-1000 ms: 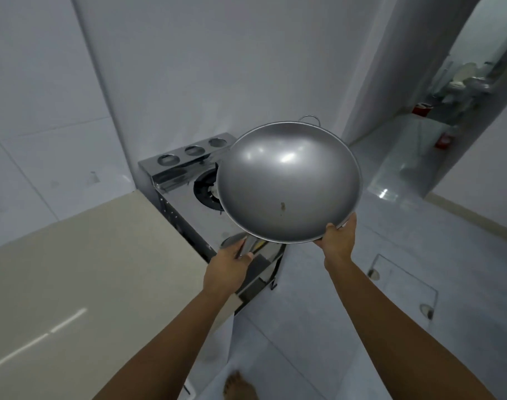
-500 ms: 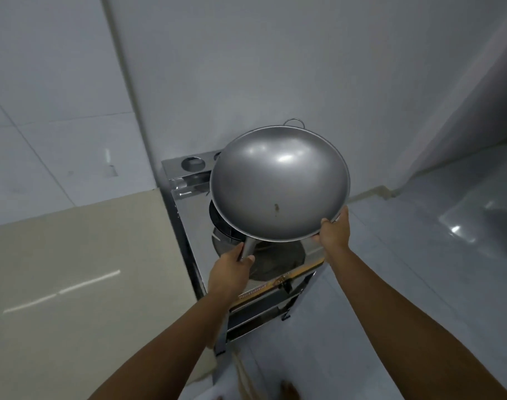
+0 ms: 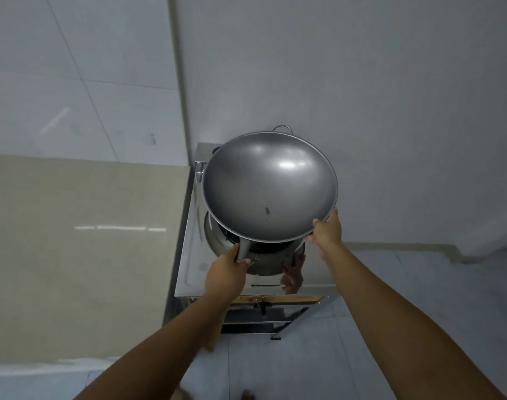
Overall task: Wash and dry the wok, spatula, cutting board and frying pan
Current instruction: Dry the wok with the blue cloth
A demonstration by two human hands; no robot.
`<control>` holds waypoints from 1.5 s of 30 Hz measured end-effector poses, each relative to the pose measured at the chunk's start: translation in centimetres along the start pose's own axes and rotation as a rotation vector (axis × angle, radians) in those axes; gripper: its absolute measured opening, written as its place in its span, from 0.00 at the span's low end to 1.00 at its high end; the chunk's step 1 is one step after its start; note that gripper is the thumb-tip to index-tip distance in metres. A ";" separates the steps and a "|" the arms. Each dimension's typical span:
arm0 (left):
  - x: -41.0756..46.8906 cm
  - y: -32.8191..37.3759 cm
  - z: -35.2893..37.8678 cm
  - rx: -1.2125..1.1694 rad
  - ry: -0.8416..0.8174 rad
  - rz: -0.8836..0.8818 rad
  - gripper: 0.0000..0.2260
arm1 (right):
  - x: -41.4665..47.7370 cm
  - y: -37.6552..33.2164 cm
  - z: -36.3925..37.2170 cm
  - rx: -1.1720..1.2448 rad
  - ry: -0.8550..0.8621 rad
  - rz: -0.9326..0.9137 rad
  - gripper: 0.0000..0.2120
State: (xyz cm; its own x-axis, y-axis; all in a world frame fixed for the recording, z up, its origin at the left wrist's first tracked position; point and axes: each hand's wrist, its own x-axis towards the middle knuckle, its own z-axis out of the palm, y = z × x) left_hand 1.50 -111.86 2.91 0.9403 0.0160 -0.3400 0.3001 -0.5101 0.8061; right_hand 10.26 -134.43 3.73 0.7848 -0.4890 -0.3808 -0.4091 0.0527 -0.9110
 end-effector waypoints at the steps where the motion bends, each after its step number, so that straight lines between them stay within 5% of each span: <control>1: -0.2 0.0 0.5 -0.003 0.012 -0.001 0.09 | 0.4 0.0 -0.1 -0.010 -0.013 0.007 0.35; 13: -1.9 0.8 5.5 -0.245 0.045 -0.091 0.15 | 3.9 0.5 -0.8 -0.078 -0.113 0.086 0.34; 19: -1.7 1.4 5.8 -0.130 0.009 -0.076 0.20 | 5.0 1.1 -0.6 -0.197 -0.044 0.051 0.32; 30: -1.2 1.9 5.1 0.073 -0.083 -0.016 0.09 | 2.8 2.7 0.0 -0.281 0.069 -0.094 0.33; 41: -2.1 2.9 5.5 0.142 -0.174 0.010 0.23 | 3.0 1.5 -1.5 -0.348 -0.004 -0.088 0.34; 45: -2.2 2.3 4.8 0.192 -0.169 0.053 0.20 | 2.5 1.4 -1.5 -0.458 -0.012 -0.144 0.31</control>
State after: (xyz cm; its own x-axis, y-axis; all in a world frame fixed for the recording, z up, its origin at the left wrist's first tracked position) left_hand -0.61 -117.19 3.21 0.9091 -0.1507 -0.3883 0.1997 -0.6604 0.7239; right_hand 10.97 -136.86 1.76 0.8527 -0.4528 -0.2604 -0.4569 -0.4052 -0.7918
